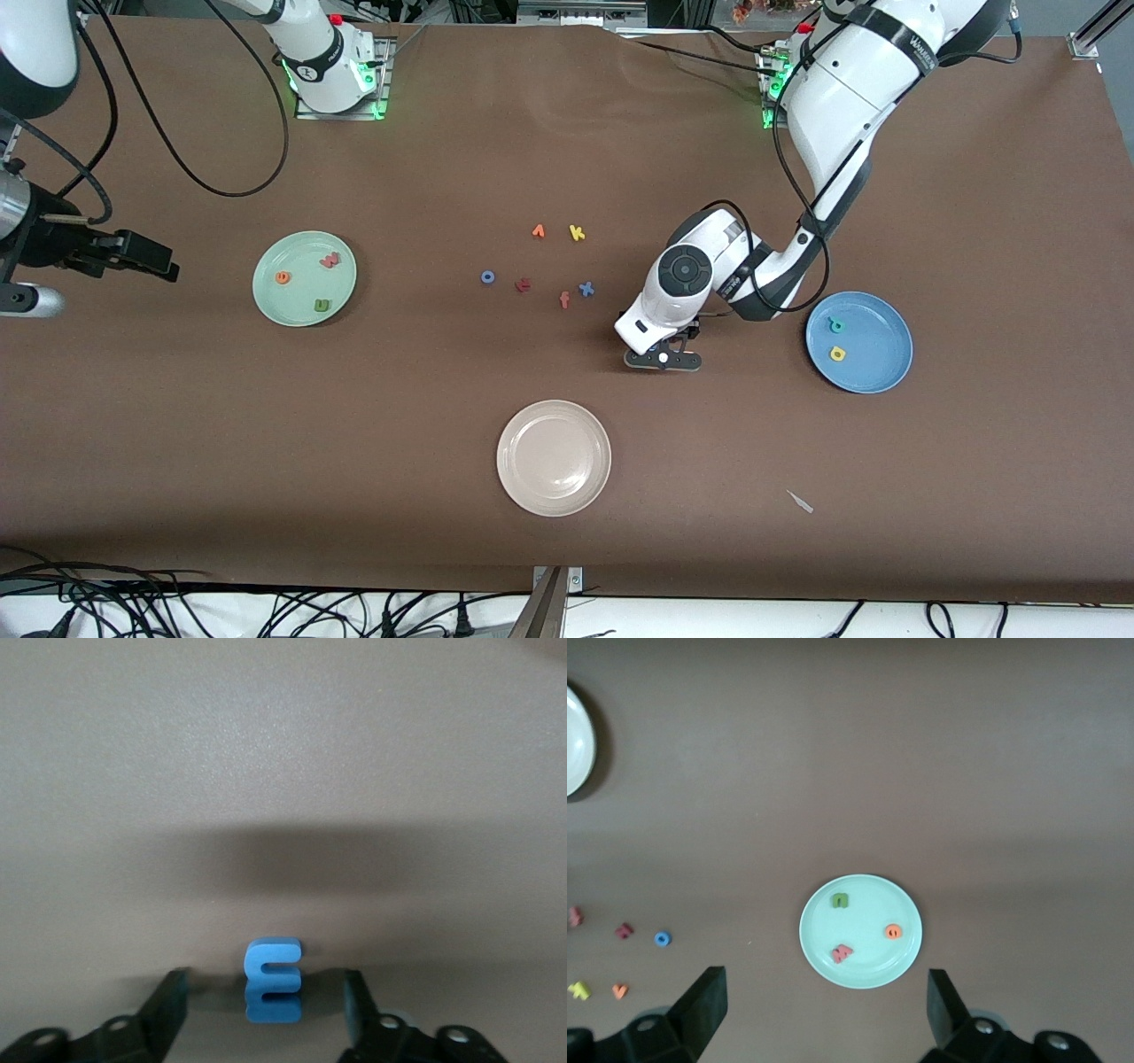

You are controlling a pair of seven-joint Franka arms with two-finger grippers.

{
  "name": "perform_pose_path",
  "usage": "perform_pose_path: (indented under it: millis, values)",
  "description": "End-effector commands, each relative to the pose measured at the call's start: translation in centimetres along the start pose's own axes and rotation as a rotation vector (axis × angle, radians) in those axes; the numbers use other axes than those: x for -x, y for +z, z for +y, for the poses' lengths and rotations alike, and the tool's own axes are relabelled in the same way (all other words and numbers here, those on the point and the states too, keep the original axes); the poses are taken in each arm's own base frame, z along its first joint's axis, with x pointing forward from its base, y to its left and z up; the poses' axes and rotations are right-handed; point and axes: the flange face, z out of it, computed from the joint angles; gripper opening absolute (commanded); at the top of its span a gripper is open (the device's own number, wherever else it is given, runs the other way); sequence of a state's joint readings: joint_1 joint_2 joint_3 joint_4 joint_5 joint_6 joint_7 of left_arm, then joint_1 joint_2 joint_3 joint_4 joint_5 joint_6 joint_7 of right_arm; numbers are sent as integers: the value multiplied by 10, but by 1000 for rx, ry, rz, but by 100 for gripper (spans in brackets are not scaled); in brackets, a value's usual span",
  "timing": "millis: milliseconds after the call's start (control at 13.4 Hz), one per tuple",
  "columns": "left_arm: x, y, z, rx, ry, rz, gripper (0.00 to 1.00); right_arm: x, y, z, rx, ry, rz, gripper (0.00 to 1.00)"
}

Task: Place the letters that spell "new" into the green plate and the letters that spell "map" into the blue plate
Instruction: 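Grasp the blue E with the left gripper and carry it to the blue plate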

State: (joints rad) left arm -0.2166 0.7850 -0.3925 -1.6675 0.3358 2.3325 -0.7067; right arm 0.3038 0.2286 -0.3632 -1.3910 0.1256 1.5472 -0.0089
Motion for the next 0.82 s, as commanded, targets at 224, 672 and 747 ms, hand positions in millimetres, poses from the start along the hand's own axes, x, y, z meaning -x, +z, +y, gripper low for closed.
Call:
perform_pose_path:
  millis: [224,672,747]
  values:
    - [-2,1,3,-15,8,22,48,56,1,19,42,-44,114,100]
    - [-3,5,1,-12,15,27,16,63,-5,20,7,39,100,100]
    - [-5,3,-2,-14,18,27,16,58,-2,33,2,58,77,100]
